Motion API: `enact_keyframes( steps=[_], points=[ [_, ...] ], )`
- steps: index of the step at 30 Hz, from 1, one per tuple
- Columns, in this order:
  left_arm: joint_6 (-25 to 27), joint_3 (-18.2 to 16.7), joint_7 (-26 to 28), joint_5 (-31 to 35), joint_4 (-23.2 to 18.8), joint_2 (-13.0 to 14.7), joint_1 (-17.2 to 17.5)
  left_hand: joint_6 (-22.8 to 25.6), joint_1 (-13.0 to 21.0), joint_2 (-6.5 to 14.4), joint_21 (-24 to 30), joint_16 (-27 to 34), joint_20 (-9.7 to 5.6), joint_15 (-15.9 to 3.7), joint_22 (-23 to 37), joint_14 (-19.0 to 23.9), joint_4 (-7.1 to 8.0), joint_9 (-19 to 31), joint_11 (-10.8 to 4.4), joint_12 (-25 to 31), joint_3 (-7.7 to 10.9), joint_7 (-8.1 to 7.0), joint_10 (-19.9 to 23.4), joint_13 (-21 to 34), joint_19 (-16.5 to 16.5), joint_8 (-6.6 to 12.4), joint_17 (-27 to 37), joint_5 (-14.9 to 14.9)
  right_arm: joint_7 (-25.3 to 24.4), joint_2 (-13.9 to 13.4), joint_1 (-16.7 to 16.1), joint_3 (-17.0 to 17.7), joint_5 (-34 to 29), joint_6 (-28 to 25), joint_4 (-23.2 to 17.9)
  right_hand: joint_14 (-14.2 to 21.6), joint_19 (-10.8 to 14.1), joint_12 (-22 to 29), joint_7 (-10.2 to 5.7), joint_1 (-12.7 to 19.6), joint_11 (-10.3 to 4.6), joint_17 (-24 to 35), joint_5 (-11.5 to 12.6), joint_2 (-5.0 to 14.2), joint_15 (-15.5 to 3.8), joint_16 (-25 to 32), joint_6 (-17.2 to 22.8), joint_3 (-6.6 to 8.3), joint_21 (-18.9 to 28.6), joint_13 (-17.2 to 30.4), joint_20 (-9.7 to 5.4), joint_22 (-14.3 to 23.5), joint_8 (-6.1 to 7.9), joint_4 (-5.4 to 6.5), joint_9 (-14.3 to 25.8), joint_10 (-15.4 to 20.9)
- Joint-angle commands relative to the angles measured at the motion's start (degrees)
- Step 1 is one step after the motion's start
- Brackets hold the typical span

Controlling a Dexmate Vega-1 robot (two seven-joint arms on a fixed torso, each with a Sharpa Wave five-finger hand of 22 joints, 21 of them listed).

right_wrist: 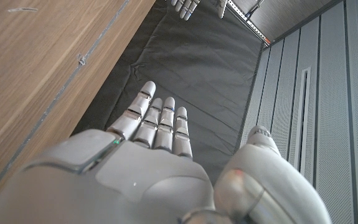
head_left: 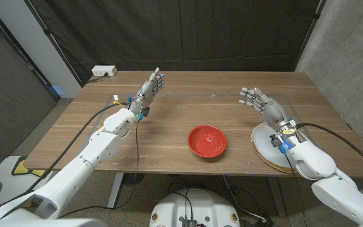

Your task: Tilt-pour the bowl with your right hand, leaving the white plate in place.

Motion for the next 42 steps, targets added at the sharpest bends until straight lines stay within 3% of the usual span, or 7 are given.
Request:
enact_keyframes(
  steps=[1, 11, 17, 27, 32, 37, 42],
  points=[
    [-0.49, -1.30, -3.22, -2.23, -0.29, 1.89, 1.30, 0.57, 0.39, 0.30, -0.16, 0.11, -0.50, 0.16, 0.22, 0.52, -0.27, 0.32, -0.03, 0.19, -0.04, 0.12, 0.59, 0.16, 0.72, 0.03, 0.25, 0.13, -7.38, -0.46, -5.11, 0.61, -9.05, -2.25, -6.41, 0.82, 1.22, 0.51, -0.62, 0.30, -0.28, 0.32, -0.02, 1.21, -0.55, 0.29, 0.46, 0.64, -0.11, 0.13, -3.71, 0.16, 0.34, -0.01, 0.18, 1.09],
    [-2.14, -2.86, -4.73, -3.43, -0.37, 3.39, 3.22, 0.63, 0.54, 0.50, -0.32, -0.03, -0.42, 0.10, 0.23, 0.55, -0.28, 0.33, -0.12, 0.07, -0.07, 0.02, 0.69, 0.17, 0.87, -0.09, 0.25, 0.08, -12.38, -0.80, -10.23, 1.56, -16.50, -5.71, -11.37, 1.56, 1.93, 0.72, -1.21, 0.70, -0.81, 0.23, -0.11, 1.04, -0.86, 0.24, 1.34, 0.61, -0.30, 0.13, -3.91, 0.15, 0.55, -0.39, 0.20, 2.01],
    [-3.13, -4.16, -3.06, -3.32, -1.77, 3.96, 4.61, 0.71, 0.61, 0.59, -0.40, -0.06, -0.35, 0.10, 0.23, 0.64, -0.28, 0.33, -0.04, 0.02, -0.09, -0.03, 0.76, 0.17, 0.92, -0.12, 0.26, 0.05, -13.22, -0.69, -12.13, 1.41, -18.36, -4.93, -12.50, 2.38, 2.79, 0.82, -1.53, 1.01, -1.23, 0.23, -0.10, 1.53, -1.47, 0.34, 1.92, 0.84, -0.31, 0.13, -4.37, 0.15, 0.66, -0.51, 0.23, 2.60],
    [-3.11, -4.30, -2.22, -2.86, -2.45, 4.24, 3.93, 0.57, 0.76, 0.78, -0.64, -0.19, -0.30, 0.26, 0.24, 0.67, -0.30, 0.34, 0.07, -0.10, -0.14, -0.09, 0.83, 0.18, 0.87, -0.31, 0.26, -0.02, -21.69, 2.34, -17.26, 3.78, -31.88, -5.45, -14.98, 4.02, 4.32, 1.15, -2.51, 2.04, -2.25, 0.19, -0.06, 2.13, -2.43, 0.41, 3.62, 1.30, -0.49, 0.14, -5.10, 0.16, 1.03, -1.13, 0.28, 4.18],
    [-3.82, -4.29, -1.74, -1.82, -2.83, 4.33, 3.14, 0.54, 0.84, 0.88, -0.74, -0.25, -0.22, 0.27, 0.25, 0.68, -0.30, 0.34, 0.14, -0.20, -0.17, -0.01, 0.78, 0.18, 0.89, -0.39, 0.27, -0.06, -24.12, 2.70, -21.09, 6.63, -39.05, -7.65, -17.57, 4.50, 4.96, 1.07, -2.81, 2.54, -3.12, 0.18, 0.02, 2.48, -2.92, 0.36, 3.77, 1.58, -0.56, 0.14, -5.44, 0.17, 0.96, -1.41, 0.30, 4.32],
    [-3.97, -3.46, -2.52, -1.50, -2.44, 3.97, 2.07, 0.55, 0.89, 0.96, -0.87, -0.29, -0.11, 0.24, 0.25, 0.72, -0.31, 0.35, 0.07, -0.29, -0.20, 0.00, 0.72, 0.19, 0.83, -0.44, 0.27, -0.10, -26.10, 3.39, -24.43, 9.04, -46.69, -11.07, -20.35, 5.00, 5.89, 0.85, -3.78, 5.13, -3.94, 0.06, 0.35, 3.23, -3.82, 0.03, 4.76, 2.76, -0.90, 0.14, -6.37, 0.14, 1.11, -2.93, 0.33, 4.42],
    [-4.22, -3.18, -2.08, -1.59, -2.26, 3.26, 2.15, -2.68, 1.11, 1.25, -1.30, -0.50, -0.02, 0.39, 0.27, 0.64, -0.32, 0.36, 0.07, -0.69, -0.33, -0.01, 0.32, 0.21, 0.69, -1.79, 0.28, -0.27, -28.13, 4.41, -27.18, 10.82, -53.80, -14.27, -22.88, 6.16, 7.26, 1.00, -4.34, 7.01, -4.60, 0.04, 0.44, 3.26, -4.36, 0.07, 6.06, 3.47, -0.94, 0.14, -6.92, 0.15, 1.41, -4.15, 0.33, 5.45]
  ],
)
